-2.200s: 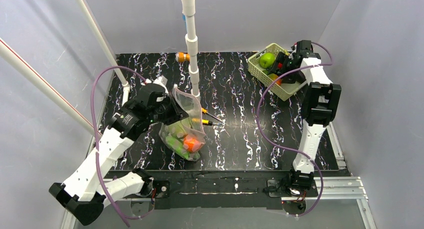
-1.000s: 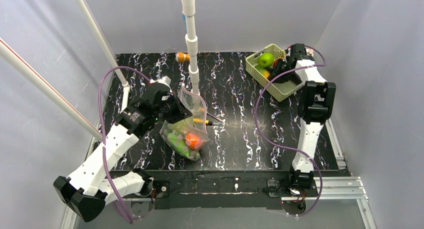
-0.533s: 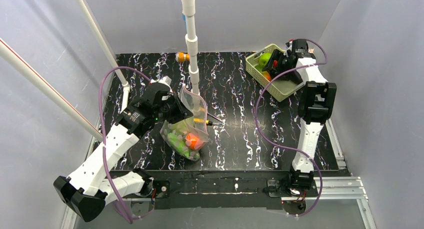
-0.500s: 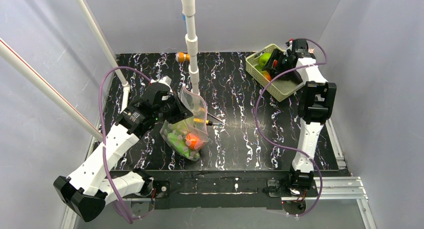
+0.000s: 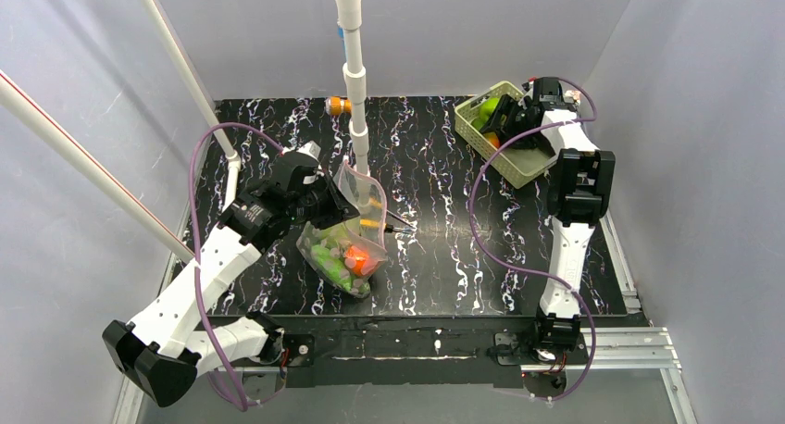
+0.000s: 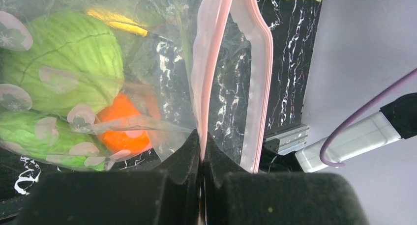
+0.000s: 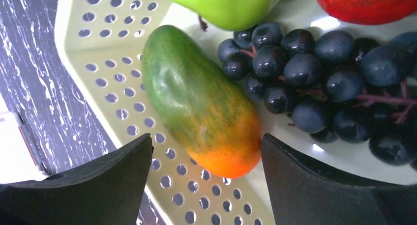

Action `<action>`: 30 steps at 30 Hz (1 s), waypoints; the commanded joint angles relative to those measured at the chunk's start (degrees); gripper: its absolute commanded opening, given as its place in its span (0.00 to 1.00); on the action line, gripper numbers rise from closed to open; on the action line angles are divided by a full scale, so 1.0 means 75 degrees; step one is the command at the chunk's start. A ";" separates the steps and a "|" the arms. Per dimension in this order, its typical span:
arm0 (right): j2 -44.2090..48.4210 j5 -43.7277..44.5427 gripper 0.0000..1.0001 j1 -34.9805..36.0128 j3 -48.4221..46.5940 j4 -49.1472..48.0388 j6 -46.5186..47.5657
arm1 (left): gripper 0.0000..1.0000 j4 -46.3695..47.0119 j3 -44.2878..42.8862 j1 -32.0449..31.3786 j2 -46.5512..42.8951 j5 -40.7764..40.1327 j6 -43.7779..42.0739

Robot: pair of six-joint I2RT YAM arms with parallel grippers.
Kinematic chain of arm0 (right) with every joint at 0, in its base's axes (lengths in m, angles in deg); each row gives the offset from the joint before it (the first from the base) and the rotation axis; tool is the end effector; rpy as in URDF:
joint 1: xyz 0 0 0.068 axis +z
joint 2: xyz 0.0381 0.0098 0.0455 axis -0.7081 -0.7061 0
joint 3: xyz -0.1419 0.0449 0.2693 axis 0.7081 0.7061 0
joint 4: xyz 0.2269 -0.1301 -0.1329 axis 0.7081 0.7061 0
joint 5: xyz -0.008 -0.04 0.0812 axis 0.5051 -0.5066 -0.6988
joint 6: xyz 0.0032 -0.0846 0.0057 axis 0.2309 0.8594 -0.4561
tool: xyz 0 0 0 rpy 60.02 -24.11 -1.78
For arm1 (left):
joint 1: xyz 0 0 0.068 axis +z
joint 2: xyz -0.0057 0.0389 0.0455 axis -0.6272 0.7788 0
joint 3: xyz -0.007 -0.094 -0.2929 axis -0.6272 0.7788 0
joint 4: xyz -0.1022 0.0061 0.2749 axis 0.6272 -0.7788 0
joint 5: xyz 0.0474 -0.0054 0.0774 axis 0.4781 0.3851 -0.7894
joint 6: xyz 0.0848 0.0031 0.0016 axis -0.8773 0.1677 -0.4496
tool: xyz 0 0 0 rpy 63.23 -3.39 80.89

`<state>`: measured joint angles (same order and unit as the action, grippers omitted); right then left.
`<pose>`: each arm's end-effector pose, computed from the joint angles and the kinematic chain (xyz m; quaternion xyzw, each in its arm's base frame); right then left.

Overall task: Place the food in the zip-top bag and seal the zipper
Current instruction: Pick up the fake fruit from the bin.

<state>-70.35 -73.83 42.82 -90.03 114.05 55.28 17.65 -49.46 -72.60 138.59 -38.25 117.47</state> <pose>0.6062 0.0057 0.1813 0.1366 0.9088 0.2512 0.3037 0.2226 -0.1561 0.3736 -0.1174 0.8730 -0.3463 0.3228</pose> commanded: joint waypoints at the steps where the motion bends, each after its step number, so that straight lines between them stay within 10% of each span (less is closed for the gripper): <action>1: -0.0288 0.0132 0.86 0.0070 -0.0566 0.0505 -0.0015 | 0.00 -0.0140 0.0085 -0.0011 -0.0362 -0.0004 0.0028; 15: -0.0788 0.0136 0.94 0.0220 -0.1284 0.0911 -0.0065 | 0.00 -0.0195 0.0121 -0.0014 -0.0425 0.0001 -0.0006; 30: -0.0202 -0.0040 0.34 0.0220 -0.1116 0.0318 -0.0076 | 0.00 -0.0159 0.0078 -0.0011 -0.0203 0.0080 -0.0054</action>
<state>-75.98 -74.31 44.09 -97.56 118.33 53.79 17.43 -49.18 -72.60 136.88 -38.29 117.51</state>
